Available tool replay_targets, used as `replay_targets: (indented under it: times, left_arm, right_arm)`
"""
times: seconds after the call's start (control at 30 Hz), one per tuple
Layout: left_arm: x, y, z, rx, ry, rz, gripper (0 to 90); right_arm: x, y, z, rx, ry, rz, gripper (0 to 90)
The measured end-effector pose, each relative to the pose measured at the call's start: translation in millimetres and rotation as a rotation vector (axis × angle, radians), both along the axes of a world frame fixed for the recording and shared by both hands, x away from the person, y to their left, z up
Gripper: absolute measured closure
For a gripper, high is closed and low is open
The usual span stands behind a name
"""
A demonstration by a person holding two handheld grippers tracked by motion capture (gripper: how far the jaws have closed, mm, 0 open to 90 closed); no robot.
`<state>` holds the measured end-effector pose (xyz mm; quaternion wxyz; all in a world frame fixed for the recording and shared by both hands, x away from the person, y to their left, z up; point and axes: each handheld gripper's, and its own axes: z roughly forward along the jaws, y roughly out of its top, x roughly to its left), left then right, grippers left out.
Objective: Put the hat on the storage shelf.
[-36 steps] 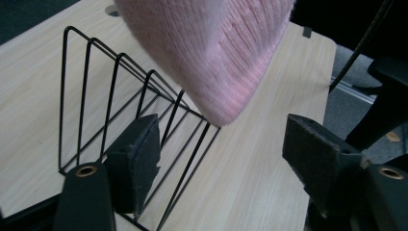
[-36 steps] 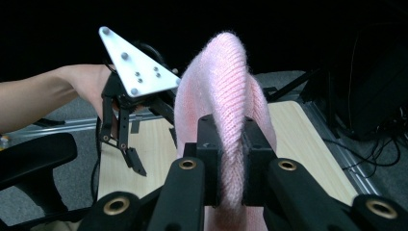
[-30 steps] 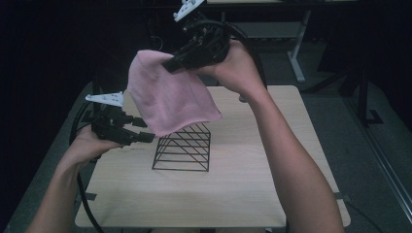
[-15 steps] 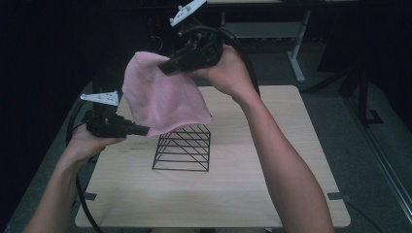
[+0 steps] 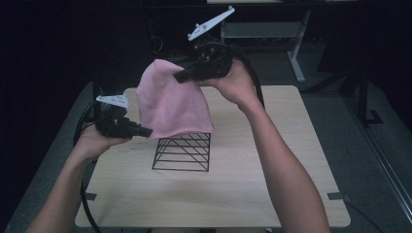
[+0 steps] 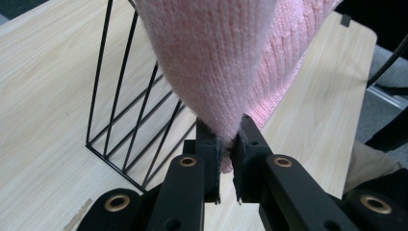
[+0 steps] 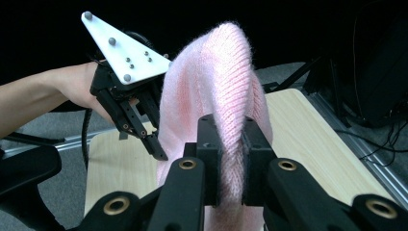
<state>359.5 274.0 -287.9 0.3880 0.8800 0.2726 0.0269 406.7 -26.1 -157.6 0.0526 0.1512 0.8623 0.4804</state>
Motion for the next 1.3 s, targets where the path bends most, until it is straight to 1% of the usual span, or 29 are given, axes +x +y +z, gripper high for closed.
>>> replay_targets:
  times: [0.1, 0.13, 0.17, 0.2, 0.27, 0.33, 0.37, 0.43, 0.47, 0.5, 0.53, 0.6, 0.67, 0.73, 0.8, 0.9, 0.97, 1.03, 1.07, 1.13, 1.17, 1.3]
  left_arm:
    - [0.9, -2.7, -2.1, 0.012, -0.002, 0.003, 82.8]
    - [1.9, -5.0, -3.5, 0.029, -0.011, 0.001, 82.8]
    - [1.9, -5.0, -3.5, 0.029, -0.011, 0.001, 82.8]
    - [2.5, -7.8, -5.0, 0.043, -0.013, -0.001, 82.8]
    - [2.6, -9.5, -5.7, 0.046, -0.009, 0.000, 82.8]
    - [4.3, -13.0, -8.0, 0.068, -0.009, -0.001, 82.8]
    - [4.7, -13.9, -9.0, 0.070, -0.008, 0.006, 82.8]
    - [5.5, -14.4, -9.7, 0.077, -0.008, 0.007, 82.8]
    - [6.3, -15.2, -11.0, 0.085, -0.009, 0.011, 82.8]
    - [6.3, -15.2, -11.0, 0.085, -0.009, 0.011, 82.8]
    - [7.2, -15.7, -12.1, 0.101, -0.013, 0.007, 82.8]
    - [7.2, -16.9, -13.2, 0.107, -0.012, 0.013, 82.8]
    - [8.6, -17.9, -15.8, 0.133, -0.011, 0.012, 83.0]
    - [7.3, -18.1, -17.7, 0.135, -0.016, 0.016, 83.0]
    - [6.5, -17.2, -18.7, 0.130, -0.015, 0.017, 83.0]
    - [3.8, -13.6, -22.4, 0.132, -0.014, 0.015, 83.0]
    - [1.9, -11.2, -23.9, 0.126, -0.017, 0.016, 83.0]
    - [-0.7, -10.1, -23.8, 0.124, -0.028, 0.019, 83.0]
    - [-2.8, -9.0, -23.5, 0.134, -0.038, 0.012, 83.0]
    - [-4.3, -9.2, -24.3, 0.133, -0.038, 0.021, 83.0]
    - [-4.8, -8.2, -24.4, 0.144, -0.041, 0.011, 83.0]
    - [-8.6, -6.7, -28.9, 0.141, -0.044, 0.018, 83.0]
  right_arm:
    - [0.0, -4.3, -4.0, 0.006, 0.011, -0.007, 81.3]
    - [-0.6, -8.2, -7.6, 0.012, 0.013, -0.009, 81.3]
    - [-0.6, -8.2, -7.6, 0.012, 0.013, -0.009, 81.3]
    - [-1.9, -11.3, -11.3, 0.019, 0.022, -0.010, 81.3]
    - [-2.0, -13.0, -13.4, 0.020, 0.020, -0.011, 81.3]
    - [-1.5, -18.0, -19.5, 0.027, 0.022, -0.011, 81.3]
    - [-1.7, -19.6, -21.5, 0.026, 0.030, -0.016, 81.3]
    - [-1.4, -21.1, -23.6, 0.030, 0.029, -0.020, 81.3]
    - [-1.2, -24.5, -27.6, 0.036, 0.038, -0.021, 81.3]
    - [-1.2, -24.5, -27.6, 0.036, 0.038, -0.021, 81.3]
    - [-1.3, -26.7, -31.2, 0.037, 0.042, -0.025, 81.3]
    - [-1.1, -27.5, -33.0, 0.041, 0.043, -0.025, 81.3]
    - [-0.1, -27.2, -38.8, 0.044, 0.049, -0.023, 81.3]
    - [0.2, -25.9, -42.3, 0.049, 0.059, -0.018, 81.3]
    - [0.1, -25.1, -43.9, 0.049, 0.054, -0.014, 81.3]
    - [-1.8, -22.4, -47.0, 0.054, 0.064, -0.002, 81.2]
    - [-3.5, -19.8, -48.2, 0.053, 0.065, 0.004, 81.2]
    - [-5.2, -17.2, -48.7, 0.053, 0.064, 0.015, 81.2]
    - [-7.0, -15.3, -48.8, 0.057, 0.063, 0.023, 81.1]
    - [-8.1, -14.1, -48.8, 0.058, 0.061, 0.028, 81.0]
    - [-10.1, -11.7, -49.4, 0.057, 0.067, 0.042, 80.8]
    - [-12.0, -9.1, -51.8, 0.058, 0.070, 0.051, 80.8]
